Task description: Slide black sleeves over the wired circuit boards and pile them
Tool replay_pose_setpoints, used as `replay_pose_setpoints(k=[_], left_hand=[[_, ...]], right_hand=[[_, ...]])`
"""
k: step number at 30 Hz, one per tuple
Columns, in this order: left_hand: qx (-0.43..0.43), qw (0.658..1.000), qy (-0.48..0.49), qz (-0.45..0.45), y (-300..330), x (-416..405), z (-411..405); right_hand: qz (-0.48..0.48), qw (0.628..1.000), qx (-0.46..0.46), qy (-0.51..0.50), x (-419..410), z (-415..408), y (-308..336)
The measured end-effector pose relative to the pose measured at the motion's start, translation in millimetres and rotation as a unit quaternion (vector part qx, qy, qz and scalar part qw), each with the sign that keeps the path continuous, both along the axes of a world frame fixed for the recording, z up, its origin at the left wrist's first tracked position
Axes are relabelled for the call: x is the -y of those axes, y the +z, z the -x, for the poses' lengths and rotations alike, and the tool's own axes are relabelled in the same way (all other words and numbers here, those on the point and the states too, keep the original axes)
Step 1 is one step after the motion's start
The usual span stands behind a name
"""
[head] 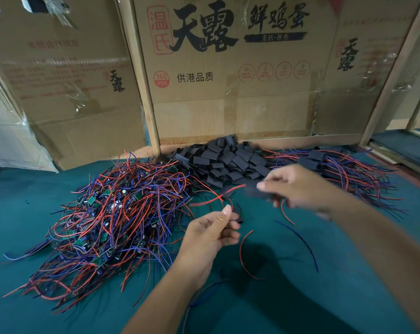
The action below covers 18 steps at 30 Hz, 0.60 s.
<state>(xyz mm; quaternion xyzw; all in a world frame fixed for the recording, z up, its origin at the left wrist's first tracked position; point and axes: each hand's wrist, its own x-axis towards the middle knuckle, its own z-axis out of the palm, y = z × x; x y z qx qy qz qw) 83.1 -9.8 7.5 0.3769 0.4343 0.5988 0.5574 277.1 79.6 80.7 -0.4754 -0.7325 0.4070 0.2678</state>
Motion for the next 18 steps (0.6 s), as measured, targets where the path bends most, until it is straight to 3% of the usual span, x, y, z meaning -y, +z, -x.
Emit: replay_pose_setpoints(k=[4,7,10,12,16,18], left_hand=[[-0.033,0.999,0.008,0.019,0,0,-1],[-0.038,0.999,0.014,0.024,0,-1,1],[-0.030,0.999,0.018,0.021,0,-1,3],[-0.030,0.999,0.020,0.025,-1,-1,4],[-0.051,0.998,0.022,0.039,-1,-1,6],[-0.053,0.997,0.024,0.041,-1,-1,7]], right_hand=[[-0.032,0.988,0.016,-0.148,-69,-50,23],[-0.062,0.959,0.049,-0.272,-125,-90,28],[-0.078,0.923,0.167,-0.338,-161,-116,23],[-0.097,0.885,0.286,-0.355,-171,-124,15],[-0.120,0.814,0.399,-0.404,-168,-125,2],[-0.191,0.761,0.467,-0.407,-160,-116,3]])
